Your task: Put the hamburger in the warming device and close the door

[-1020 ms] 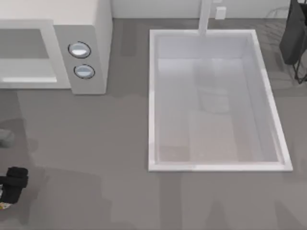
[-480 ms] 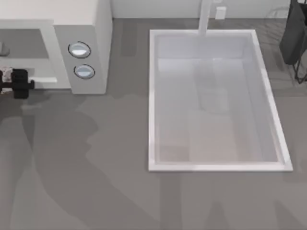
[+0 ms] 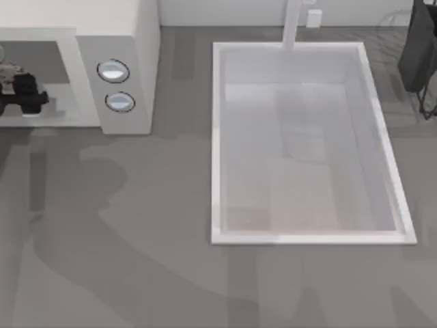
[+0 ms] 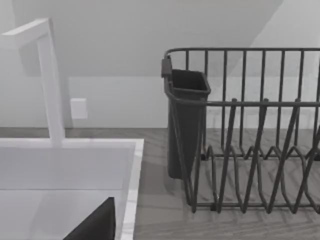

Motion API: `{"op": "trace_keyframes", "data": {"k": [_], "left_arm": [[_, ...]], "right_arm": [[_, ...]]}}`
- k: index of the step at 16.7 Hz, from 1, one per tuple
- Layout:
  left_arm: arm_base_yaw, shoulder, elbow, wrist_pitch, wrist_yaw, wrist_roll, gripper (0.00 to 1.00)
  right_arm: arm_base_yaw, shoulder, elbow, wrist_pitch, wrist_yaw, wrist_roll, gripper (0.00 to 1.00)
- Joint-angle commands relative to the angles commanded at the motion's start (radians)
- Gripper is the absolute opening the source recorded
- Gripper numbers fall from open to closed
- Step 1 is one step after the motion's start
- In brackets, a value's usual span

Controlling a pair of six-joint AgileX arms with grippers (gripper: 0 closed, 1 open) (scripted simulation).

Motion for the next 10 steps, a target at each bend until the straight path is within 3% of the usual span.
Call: {"op": "trace_keyframes", "data": {"k": [6, 10], "left_arm": [[-0.005, -0.001, -0.002, 0.003, -0.001, 0.001, 0.0], [-0.01, 0.071, 0.109, -0.043, -0.008, -0.002, 0.0]], "right_arm": [[0.0, 0.0, 0.0, 0.0, 0.0, 0.0, 1.0], [0.0, 0.0, 0.0, 0.0, 0.0, 0.0, 1.0]]}}
